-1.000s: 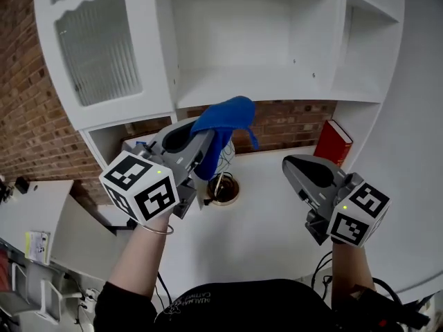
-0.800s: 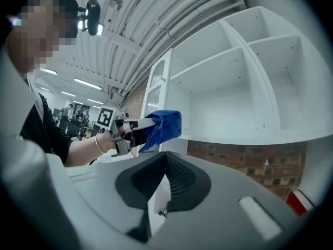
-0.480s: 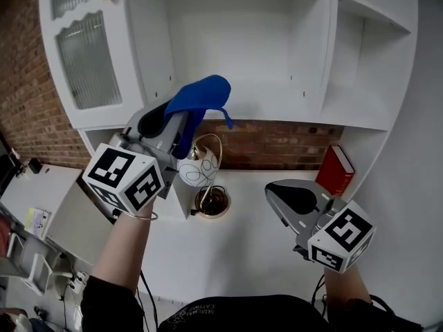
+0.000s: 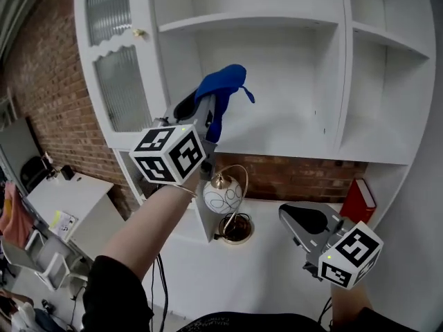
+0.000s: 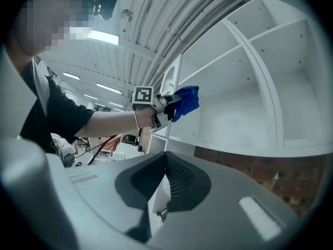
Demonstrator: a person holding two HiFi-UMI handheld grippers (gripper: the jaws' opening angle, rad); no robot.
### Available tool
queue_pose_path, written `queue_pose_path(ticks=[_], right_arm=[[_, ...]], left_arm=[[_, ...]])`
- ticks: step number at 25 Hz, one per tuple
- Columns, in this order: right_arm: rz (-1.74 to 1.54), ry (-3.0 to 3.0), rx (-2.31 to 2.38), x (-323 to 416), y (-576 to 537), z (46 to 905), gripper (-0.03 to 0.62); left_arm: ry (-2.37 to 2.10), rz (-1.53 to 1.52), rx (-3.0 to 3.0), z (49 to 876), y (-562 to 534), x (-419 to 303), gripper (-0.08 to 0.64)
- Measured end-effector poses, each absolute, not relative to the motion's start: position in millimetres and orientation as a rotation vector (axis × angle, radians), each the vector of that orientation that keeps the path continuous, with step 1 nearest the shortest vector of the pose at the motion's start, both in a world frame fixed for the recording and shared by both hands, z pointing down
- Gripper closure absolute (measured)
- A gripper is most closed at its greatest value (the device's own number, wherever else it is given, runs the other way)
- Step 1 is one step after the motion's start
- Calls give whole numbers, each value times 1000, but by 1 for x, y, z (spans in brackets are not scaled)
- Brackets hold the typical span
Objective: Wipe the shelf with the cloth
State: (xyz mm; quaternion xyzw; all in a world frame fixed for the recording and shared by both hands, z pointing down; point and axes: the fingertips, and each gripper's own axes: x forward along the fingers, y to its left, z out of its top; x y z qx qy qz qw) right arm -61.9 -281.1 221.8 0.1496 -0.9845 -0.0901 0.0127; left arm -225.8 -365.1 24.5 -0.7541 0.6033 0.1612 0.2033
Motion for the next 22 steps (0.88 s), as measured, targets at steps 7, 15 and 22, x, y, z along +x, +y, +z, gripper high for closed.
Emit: queue_pose_path(ticks=[7, 15, 22], right_arm=[[-334, -3107, 581, -71, -300, 178, 584], [-314, -3029, 658, -73, -330, 163, 584], [-328, -3139, 503, -93, -332, 115, 584]], left_arm=[[1789, 582, -2164, -11, -438, -254, 543], [1864, 507, -2051, -41, -495, -284, 545], [1911, 616, -1833, -77, -521, -313, 545]])
